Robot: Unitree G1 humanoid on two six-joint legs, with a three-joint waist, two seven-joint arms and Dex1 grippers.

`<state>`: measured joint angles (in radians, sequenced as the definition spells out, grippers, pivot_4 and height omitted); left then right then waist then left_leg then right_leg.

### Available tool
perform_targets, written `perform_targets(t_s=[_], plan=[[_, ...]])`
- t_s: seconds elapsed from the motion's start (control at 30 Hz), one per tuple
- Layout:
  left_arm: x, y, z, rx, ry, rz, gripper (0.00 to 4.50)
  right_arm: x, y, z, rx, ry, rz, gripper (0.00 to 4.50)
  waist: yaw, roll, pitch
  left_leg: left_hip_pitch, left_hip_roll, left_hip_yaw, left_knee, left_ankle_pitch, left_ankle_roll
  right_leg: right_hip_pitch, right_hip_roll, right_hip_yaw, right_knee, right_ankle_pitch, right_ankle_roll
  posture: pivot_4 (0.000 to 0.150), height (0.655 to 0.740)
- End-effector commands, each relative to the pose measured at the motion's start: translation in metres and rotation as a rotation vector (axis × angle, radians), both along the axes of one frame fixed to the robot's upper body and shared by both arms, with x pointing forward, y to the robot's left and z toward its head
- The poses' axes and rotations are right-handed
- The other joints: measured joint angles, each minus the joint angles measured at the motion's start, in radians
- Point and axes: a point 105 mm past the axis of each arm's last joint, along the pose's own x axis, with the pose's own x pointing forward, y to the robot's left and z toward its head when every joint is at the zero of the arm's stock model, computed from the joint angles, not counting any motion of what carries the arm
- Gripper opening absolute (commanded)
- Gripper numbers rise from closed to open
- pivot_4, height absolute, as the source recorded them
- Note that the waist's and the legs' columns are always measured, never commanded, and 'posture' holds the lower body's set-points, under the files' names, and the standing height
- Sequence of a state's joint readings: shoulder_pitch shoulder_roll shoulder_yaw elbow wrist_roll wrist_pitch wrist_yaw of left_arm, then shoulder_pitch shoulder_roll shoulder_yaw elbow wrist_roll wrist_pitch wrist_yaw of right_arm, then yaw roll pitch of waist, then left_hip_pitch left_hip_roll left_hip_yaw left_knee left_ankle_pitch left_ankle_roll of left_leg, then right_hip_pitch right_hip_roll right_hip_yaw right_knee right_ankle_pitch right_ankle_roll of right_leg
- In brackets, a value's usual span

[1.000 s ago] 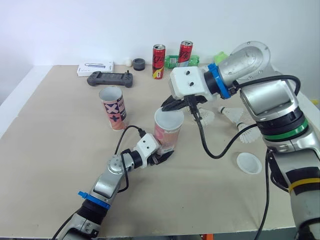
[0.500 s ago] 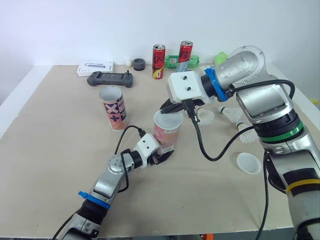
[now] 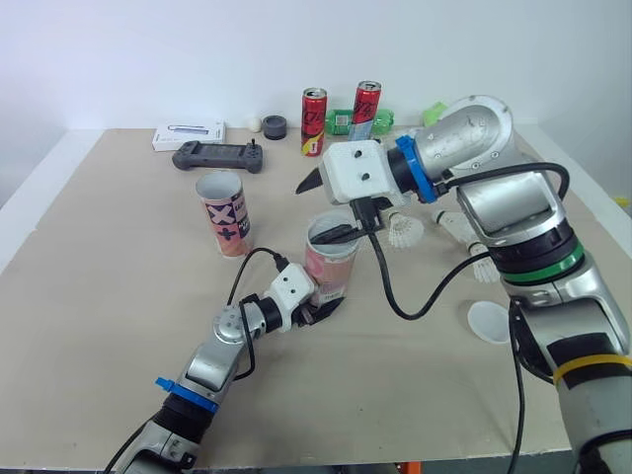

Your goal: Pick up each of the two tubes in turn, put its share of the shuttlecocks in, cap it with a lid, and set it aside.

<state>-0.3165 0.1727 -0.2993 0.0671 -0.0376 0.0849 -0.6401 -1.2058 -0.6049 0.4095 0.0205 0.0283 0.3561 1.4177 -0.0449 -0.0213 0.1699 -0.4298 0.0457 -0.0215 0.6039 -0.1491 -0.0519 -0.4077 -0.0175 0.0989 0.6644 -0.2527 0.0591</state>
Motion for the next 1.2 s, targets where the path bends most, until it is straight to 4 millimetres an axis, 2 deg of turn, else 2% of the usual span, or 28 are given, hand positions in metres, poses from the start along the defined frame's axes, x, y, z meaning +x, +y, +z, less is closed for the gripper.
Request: perform_targets(t_s=[0.03, 0.1, 0.13, 0.2, 0.33, 0.37, 0.4, 0.6, 1.03, 1.2], plan=[[-0.002, -0.006, -0.002, 0.005, 0.004, -0.019, 3.20, -0.006, -0.002, 0.038, 0.088, -0.064, 0.007, 3.69, 0.000, 0.000, 0.000, 0.000, 0.000, 0.000, 0.000, 0.000, 0.000, 0.000, 0.000, 0.000, 0.000, 0.000, 0.000, 0.150, 0.7400], [-0.002, -0.006, -0.002, 0.005, 0.005, -0.020, 3.20, -0.007, -0.005, 0.043, 0.093, -0.060, 0.003, 3.69, 0.000, 0.000, 0.000, 0.000, 0.000, 0.000, 0.000, 0.000, 0.000, 0.000, 0.000, 0.000, 0.000, 0.000, 0.000, 0.150, 0.7400], [-0.002, -0.006, -0.002, 0.005, 0.005, -0.021, 3.20, -0.007, -0.007, 0.044, 0.093, -0.056, 0.000, 3.31, 0.000, 0.000, 0.000, 0.000, 0.000, 0.000, 0.000, 0.000, 0.000, 0.000, 0.000, 0.000, 0.000, 0.000, 0.000, 0.150, 0.7400], [-0.002, -0.006, -0.002, 0.005, 0.004, -0.022, 3.20, -0.008, -0.011, 0.044, 0.083, -0.040, -0.006, 2.92, 0.001, 0.000, 0.000, 0.000, 0.000, 0.000, 0.000, 0.000, 0.000, 0.000, 0.000, 0.000, 0.000, 0.000, 0.000, 0.150, 0.7400], [-0.002, -0.007, -0.001, 0.004, 0.002, -0.025, 3.20, -0.009, -0.019, 0.035, 0.054, 0.002, -0.018, 1.03, 0.000, 0.000, 0.000, 0.000, 0.000, 0.000, 0.000, 0.000, 0.000, 0.000, 0.000, 0.000, 0.000, -0.002, -0.003, 0.150, 0.7400], [-0.002, -0.007, -0.001, 0.003, 0.001, -0.026, 3.20, -0.011, -0.021, 0.028, 0.036, 0.026, -0.020, 0.78, 0.000, 0.000, 0.000, 0.000, 0.000, 0.000, 0.000, 0.000, 0.000, 0.000, 0.000, 0.000, 0.000, -0.002, -0.003, 0.150, 0.7400], [-0.002, -0.008, -0.001, 0.003, 0.000, -0.027, 3.20, -0.012, -0.022, 0.024, 0.024, 0.043, -0.020, 0.18, 0.000, 0.000, 0.000, 0.000, 0.000, 0.000, 0.000, 0.000, 0.000, 0.000, 0.000, 0.000, 0.000, -0.002, -0.003, 0.150, 0.7400], [-0.002, -0.008, 0.000, 0.003, -0.002, -0.030, 3.20, -0.013, -0.024, 0.001, -0.024, 0.105, -0.023, 0.08, 0.000, 0.000, 0.000, 0.000, 0.000, 0.000, 0.000, 0.000, 0.000, 0.000, 0.000, 0.000, 0.000, -0.001, 0.000, 0.150, 0.7400], [-0.002, -0.009, 0.002, 0.001, -0.006, -0.034, 3.20, -0.014, -0.009, -0.008, 0.034, 0.173, 0.008, 0.08, 0.000, 0.000, 0.000, 0.000, 0.000, 0.000, 0.000, 0.000, 0.000, 0.000, 0.000, 0.000, 0.000, -0.001, 0.000, 0.150, 0.7400], [-0.001, -0.009, 0.002, -0.001, -0.007, -0.034, 3.20, -0.008, -0.007, -0.022, 0.048, 0.216, -0.009, 0.08, -0.001, 0.000, 0.000, 0.000, 0.000, 0.000, 0.000, 0.000, 0.000, 0.000, 0.000, 0.000, 0.000, 0.000, 0.000, 0.150, 0.7400]])
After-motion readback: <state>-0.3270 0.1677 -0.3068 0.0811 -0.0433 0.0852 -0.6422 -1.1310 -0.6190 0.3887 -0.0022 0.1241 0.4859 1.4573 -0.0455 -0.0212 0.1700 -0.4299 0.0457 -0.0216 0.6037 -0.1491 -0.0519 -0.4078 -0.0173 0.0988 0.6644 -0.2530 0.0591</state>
